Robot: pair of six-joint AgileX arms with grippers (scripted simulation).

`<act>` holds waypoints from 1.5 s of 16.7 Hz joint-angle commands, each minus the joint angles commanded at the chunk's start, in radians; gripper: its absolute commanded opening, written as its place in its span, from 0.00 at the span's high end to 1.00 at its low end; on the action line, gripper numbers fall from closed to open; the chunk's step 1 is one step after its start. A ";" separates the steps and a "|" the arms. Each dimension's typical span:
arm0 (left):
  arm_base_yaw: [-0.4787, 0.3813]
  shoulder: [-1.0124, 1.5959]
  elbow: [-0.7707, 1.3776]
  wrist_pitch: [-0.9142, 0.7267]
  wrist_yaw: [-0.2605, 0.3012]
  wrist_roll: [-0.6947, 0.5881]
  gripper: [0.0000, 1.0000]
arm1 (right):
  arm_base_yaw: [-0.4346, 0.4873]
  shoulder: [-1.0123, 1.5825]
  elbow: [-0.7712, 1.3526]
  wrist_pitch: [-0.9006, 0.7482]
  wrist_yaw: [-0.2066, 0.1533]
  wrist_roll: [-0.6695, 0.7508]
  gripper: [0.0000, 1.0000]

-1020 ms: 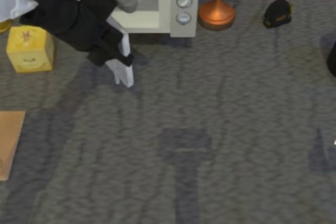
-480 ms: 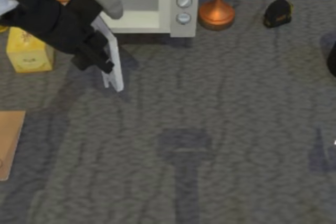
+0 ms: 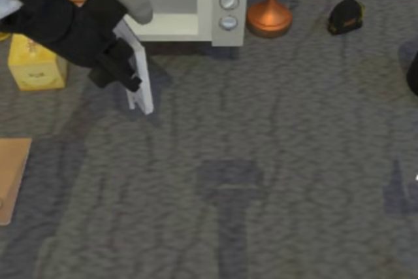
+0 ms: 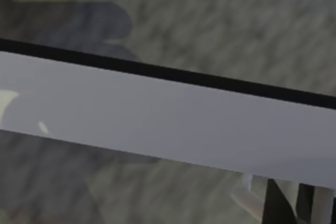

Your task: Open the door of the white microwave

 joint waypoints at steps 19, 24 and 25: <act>0.008 0.002 0.001 -0.011 0.017 0.033 1.00 | 0.000 0.000 0.000 0.000 0.000 0.000 0.00; 0.061 0.001 0.004 -0.059 0.067 0.159 1.00 | 0.000 0.000 0.000 0.000 0.000 0.000 0.00; 0.071 0.000 0.004 -0.068 0.077 0.184 1.00 | 0.000 0.000 0.000 0.000 0.000 0.000 0.00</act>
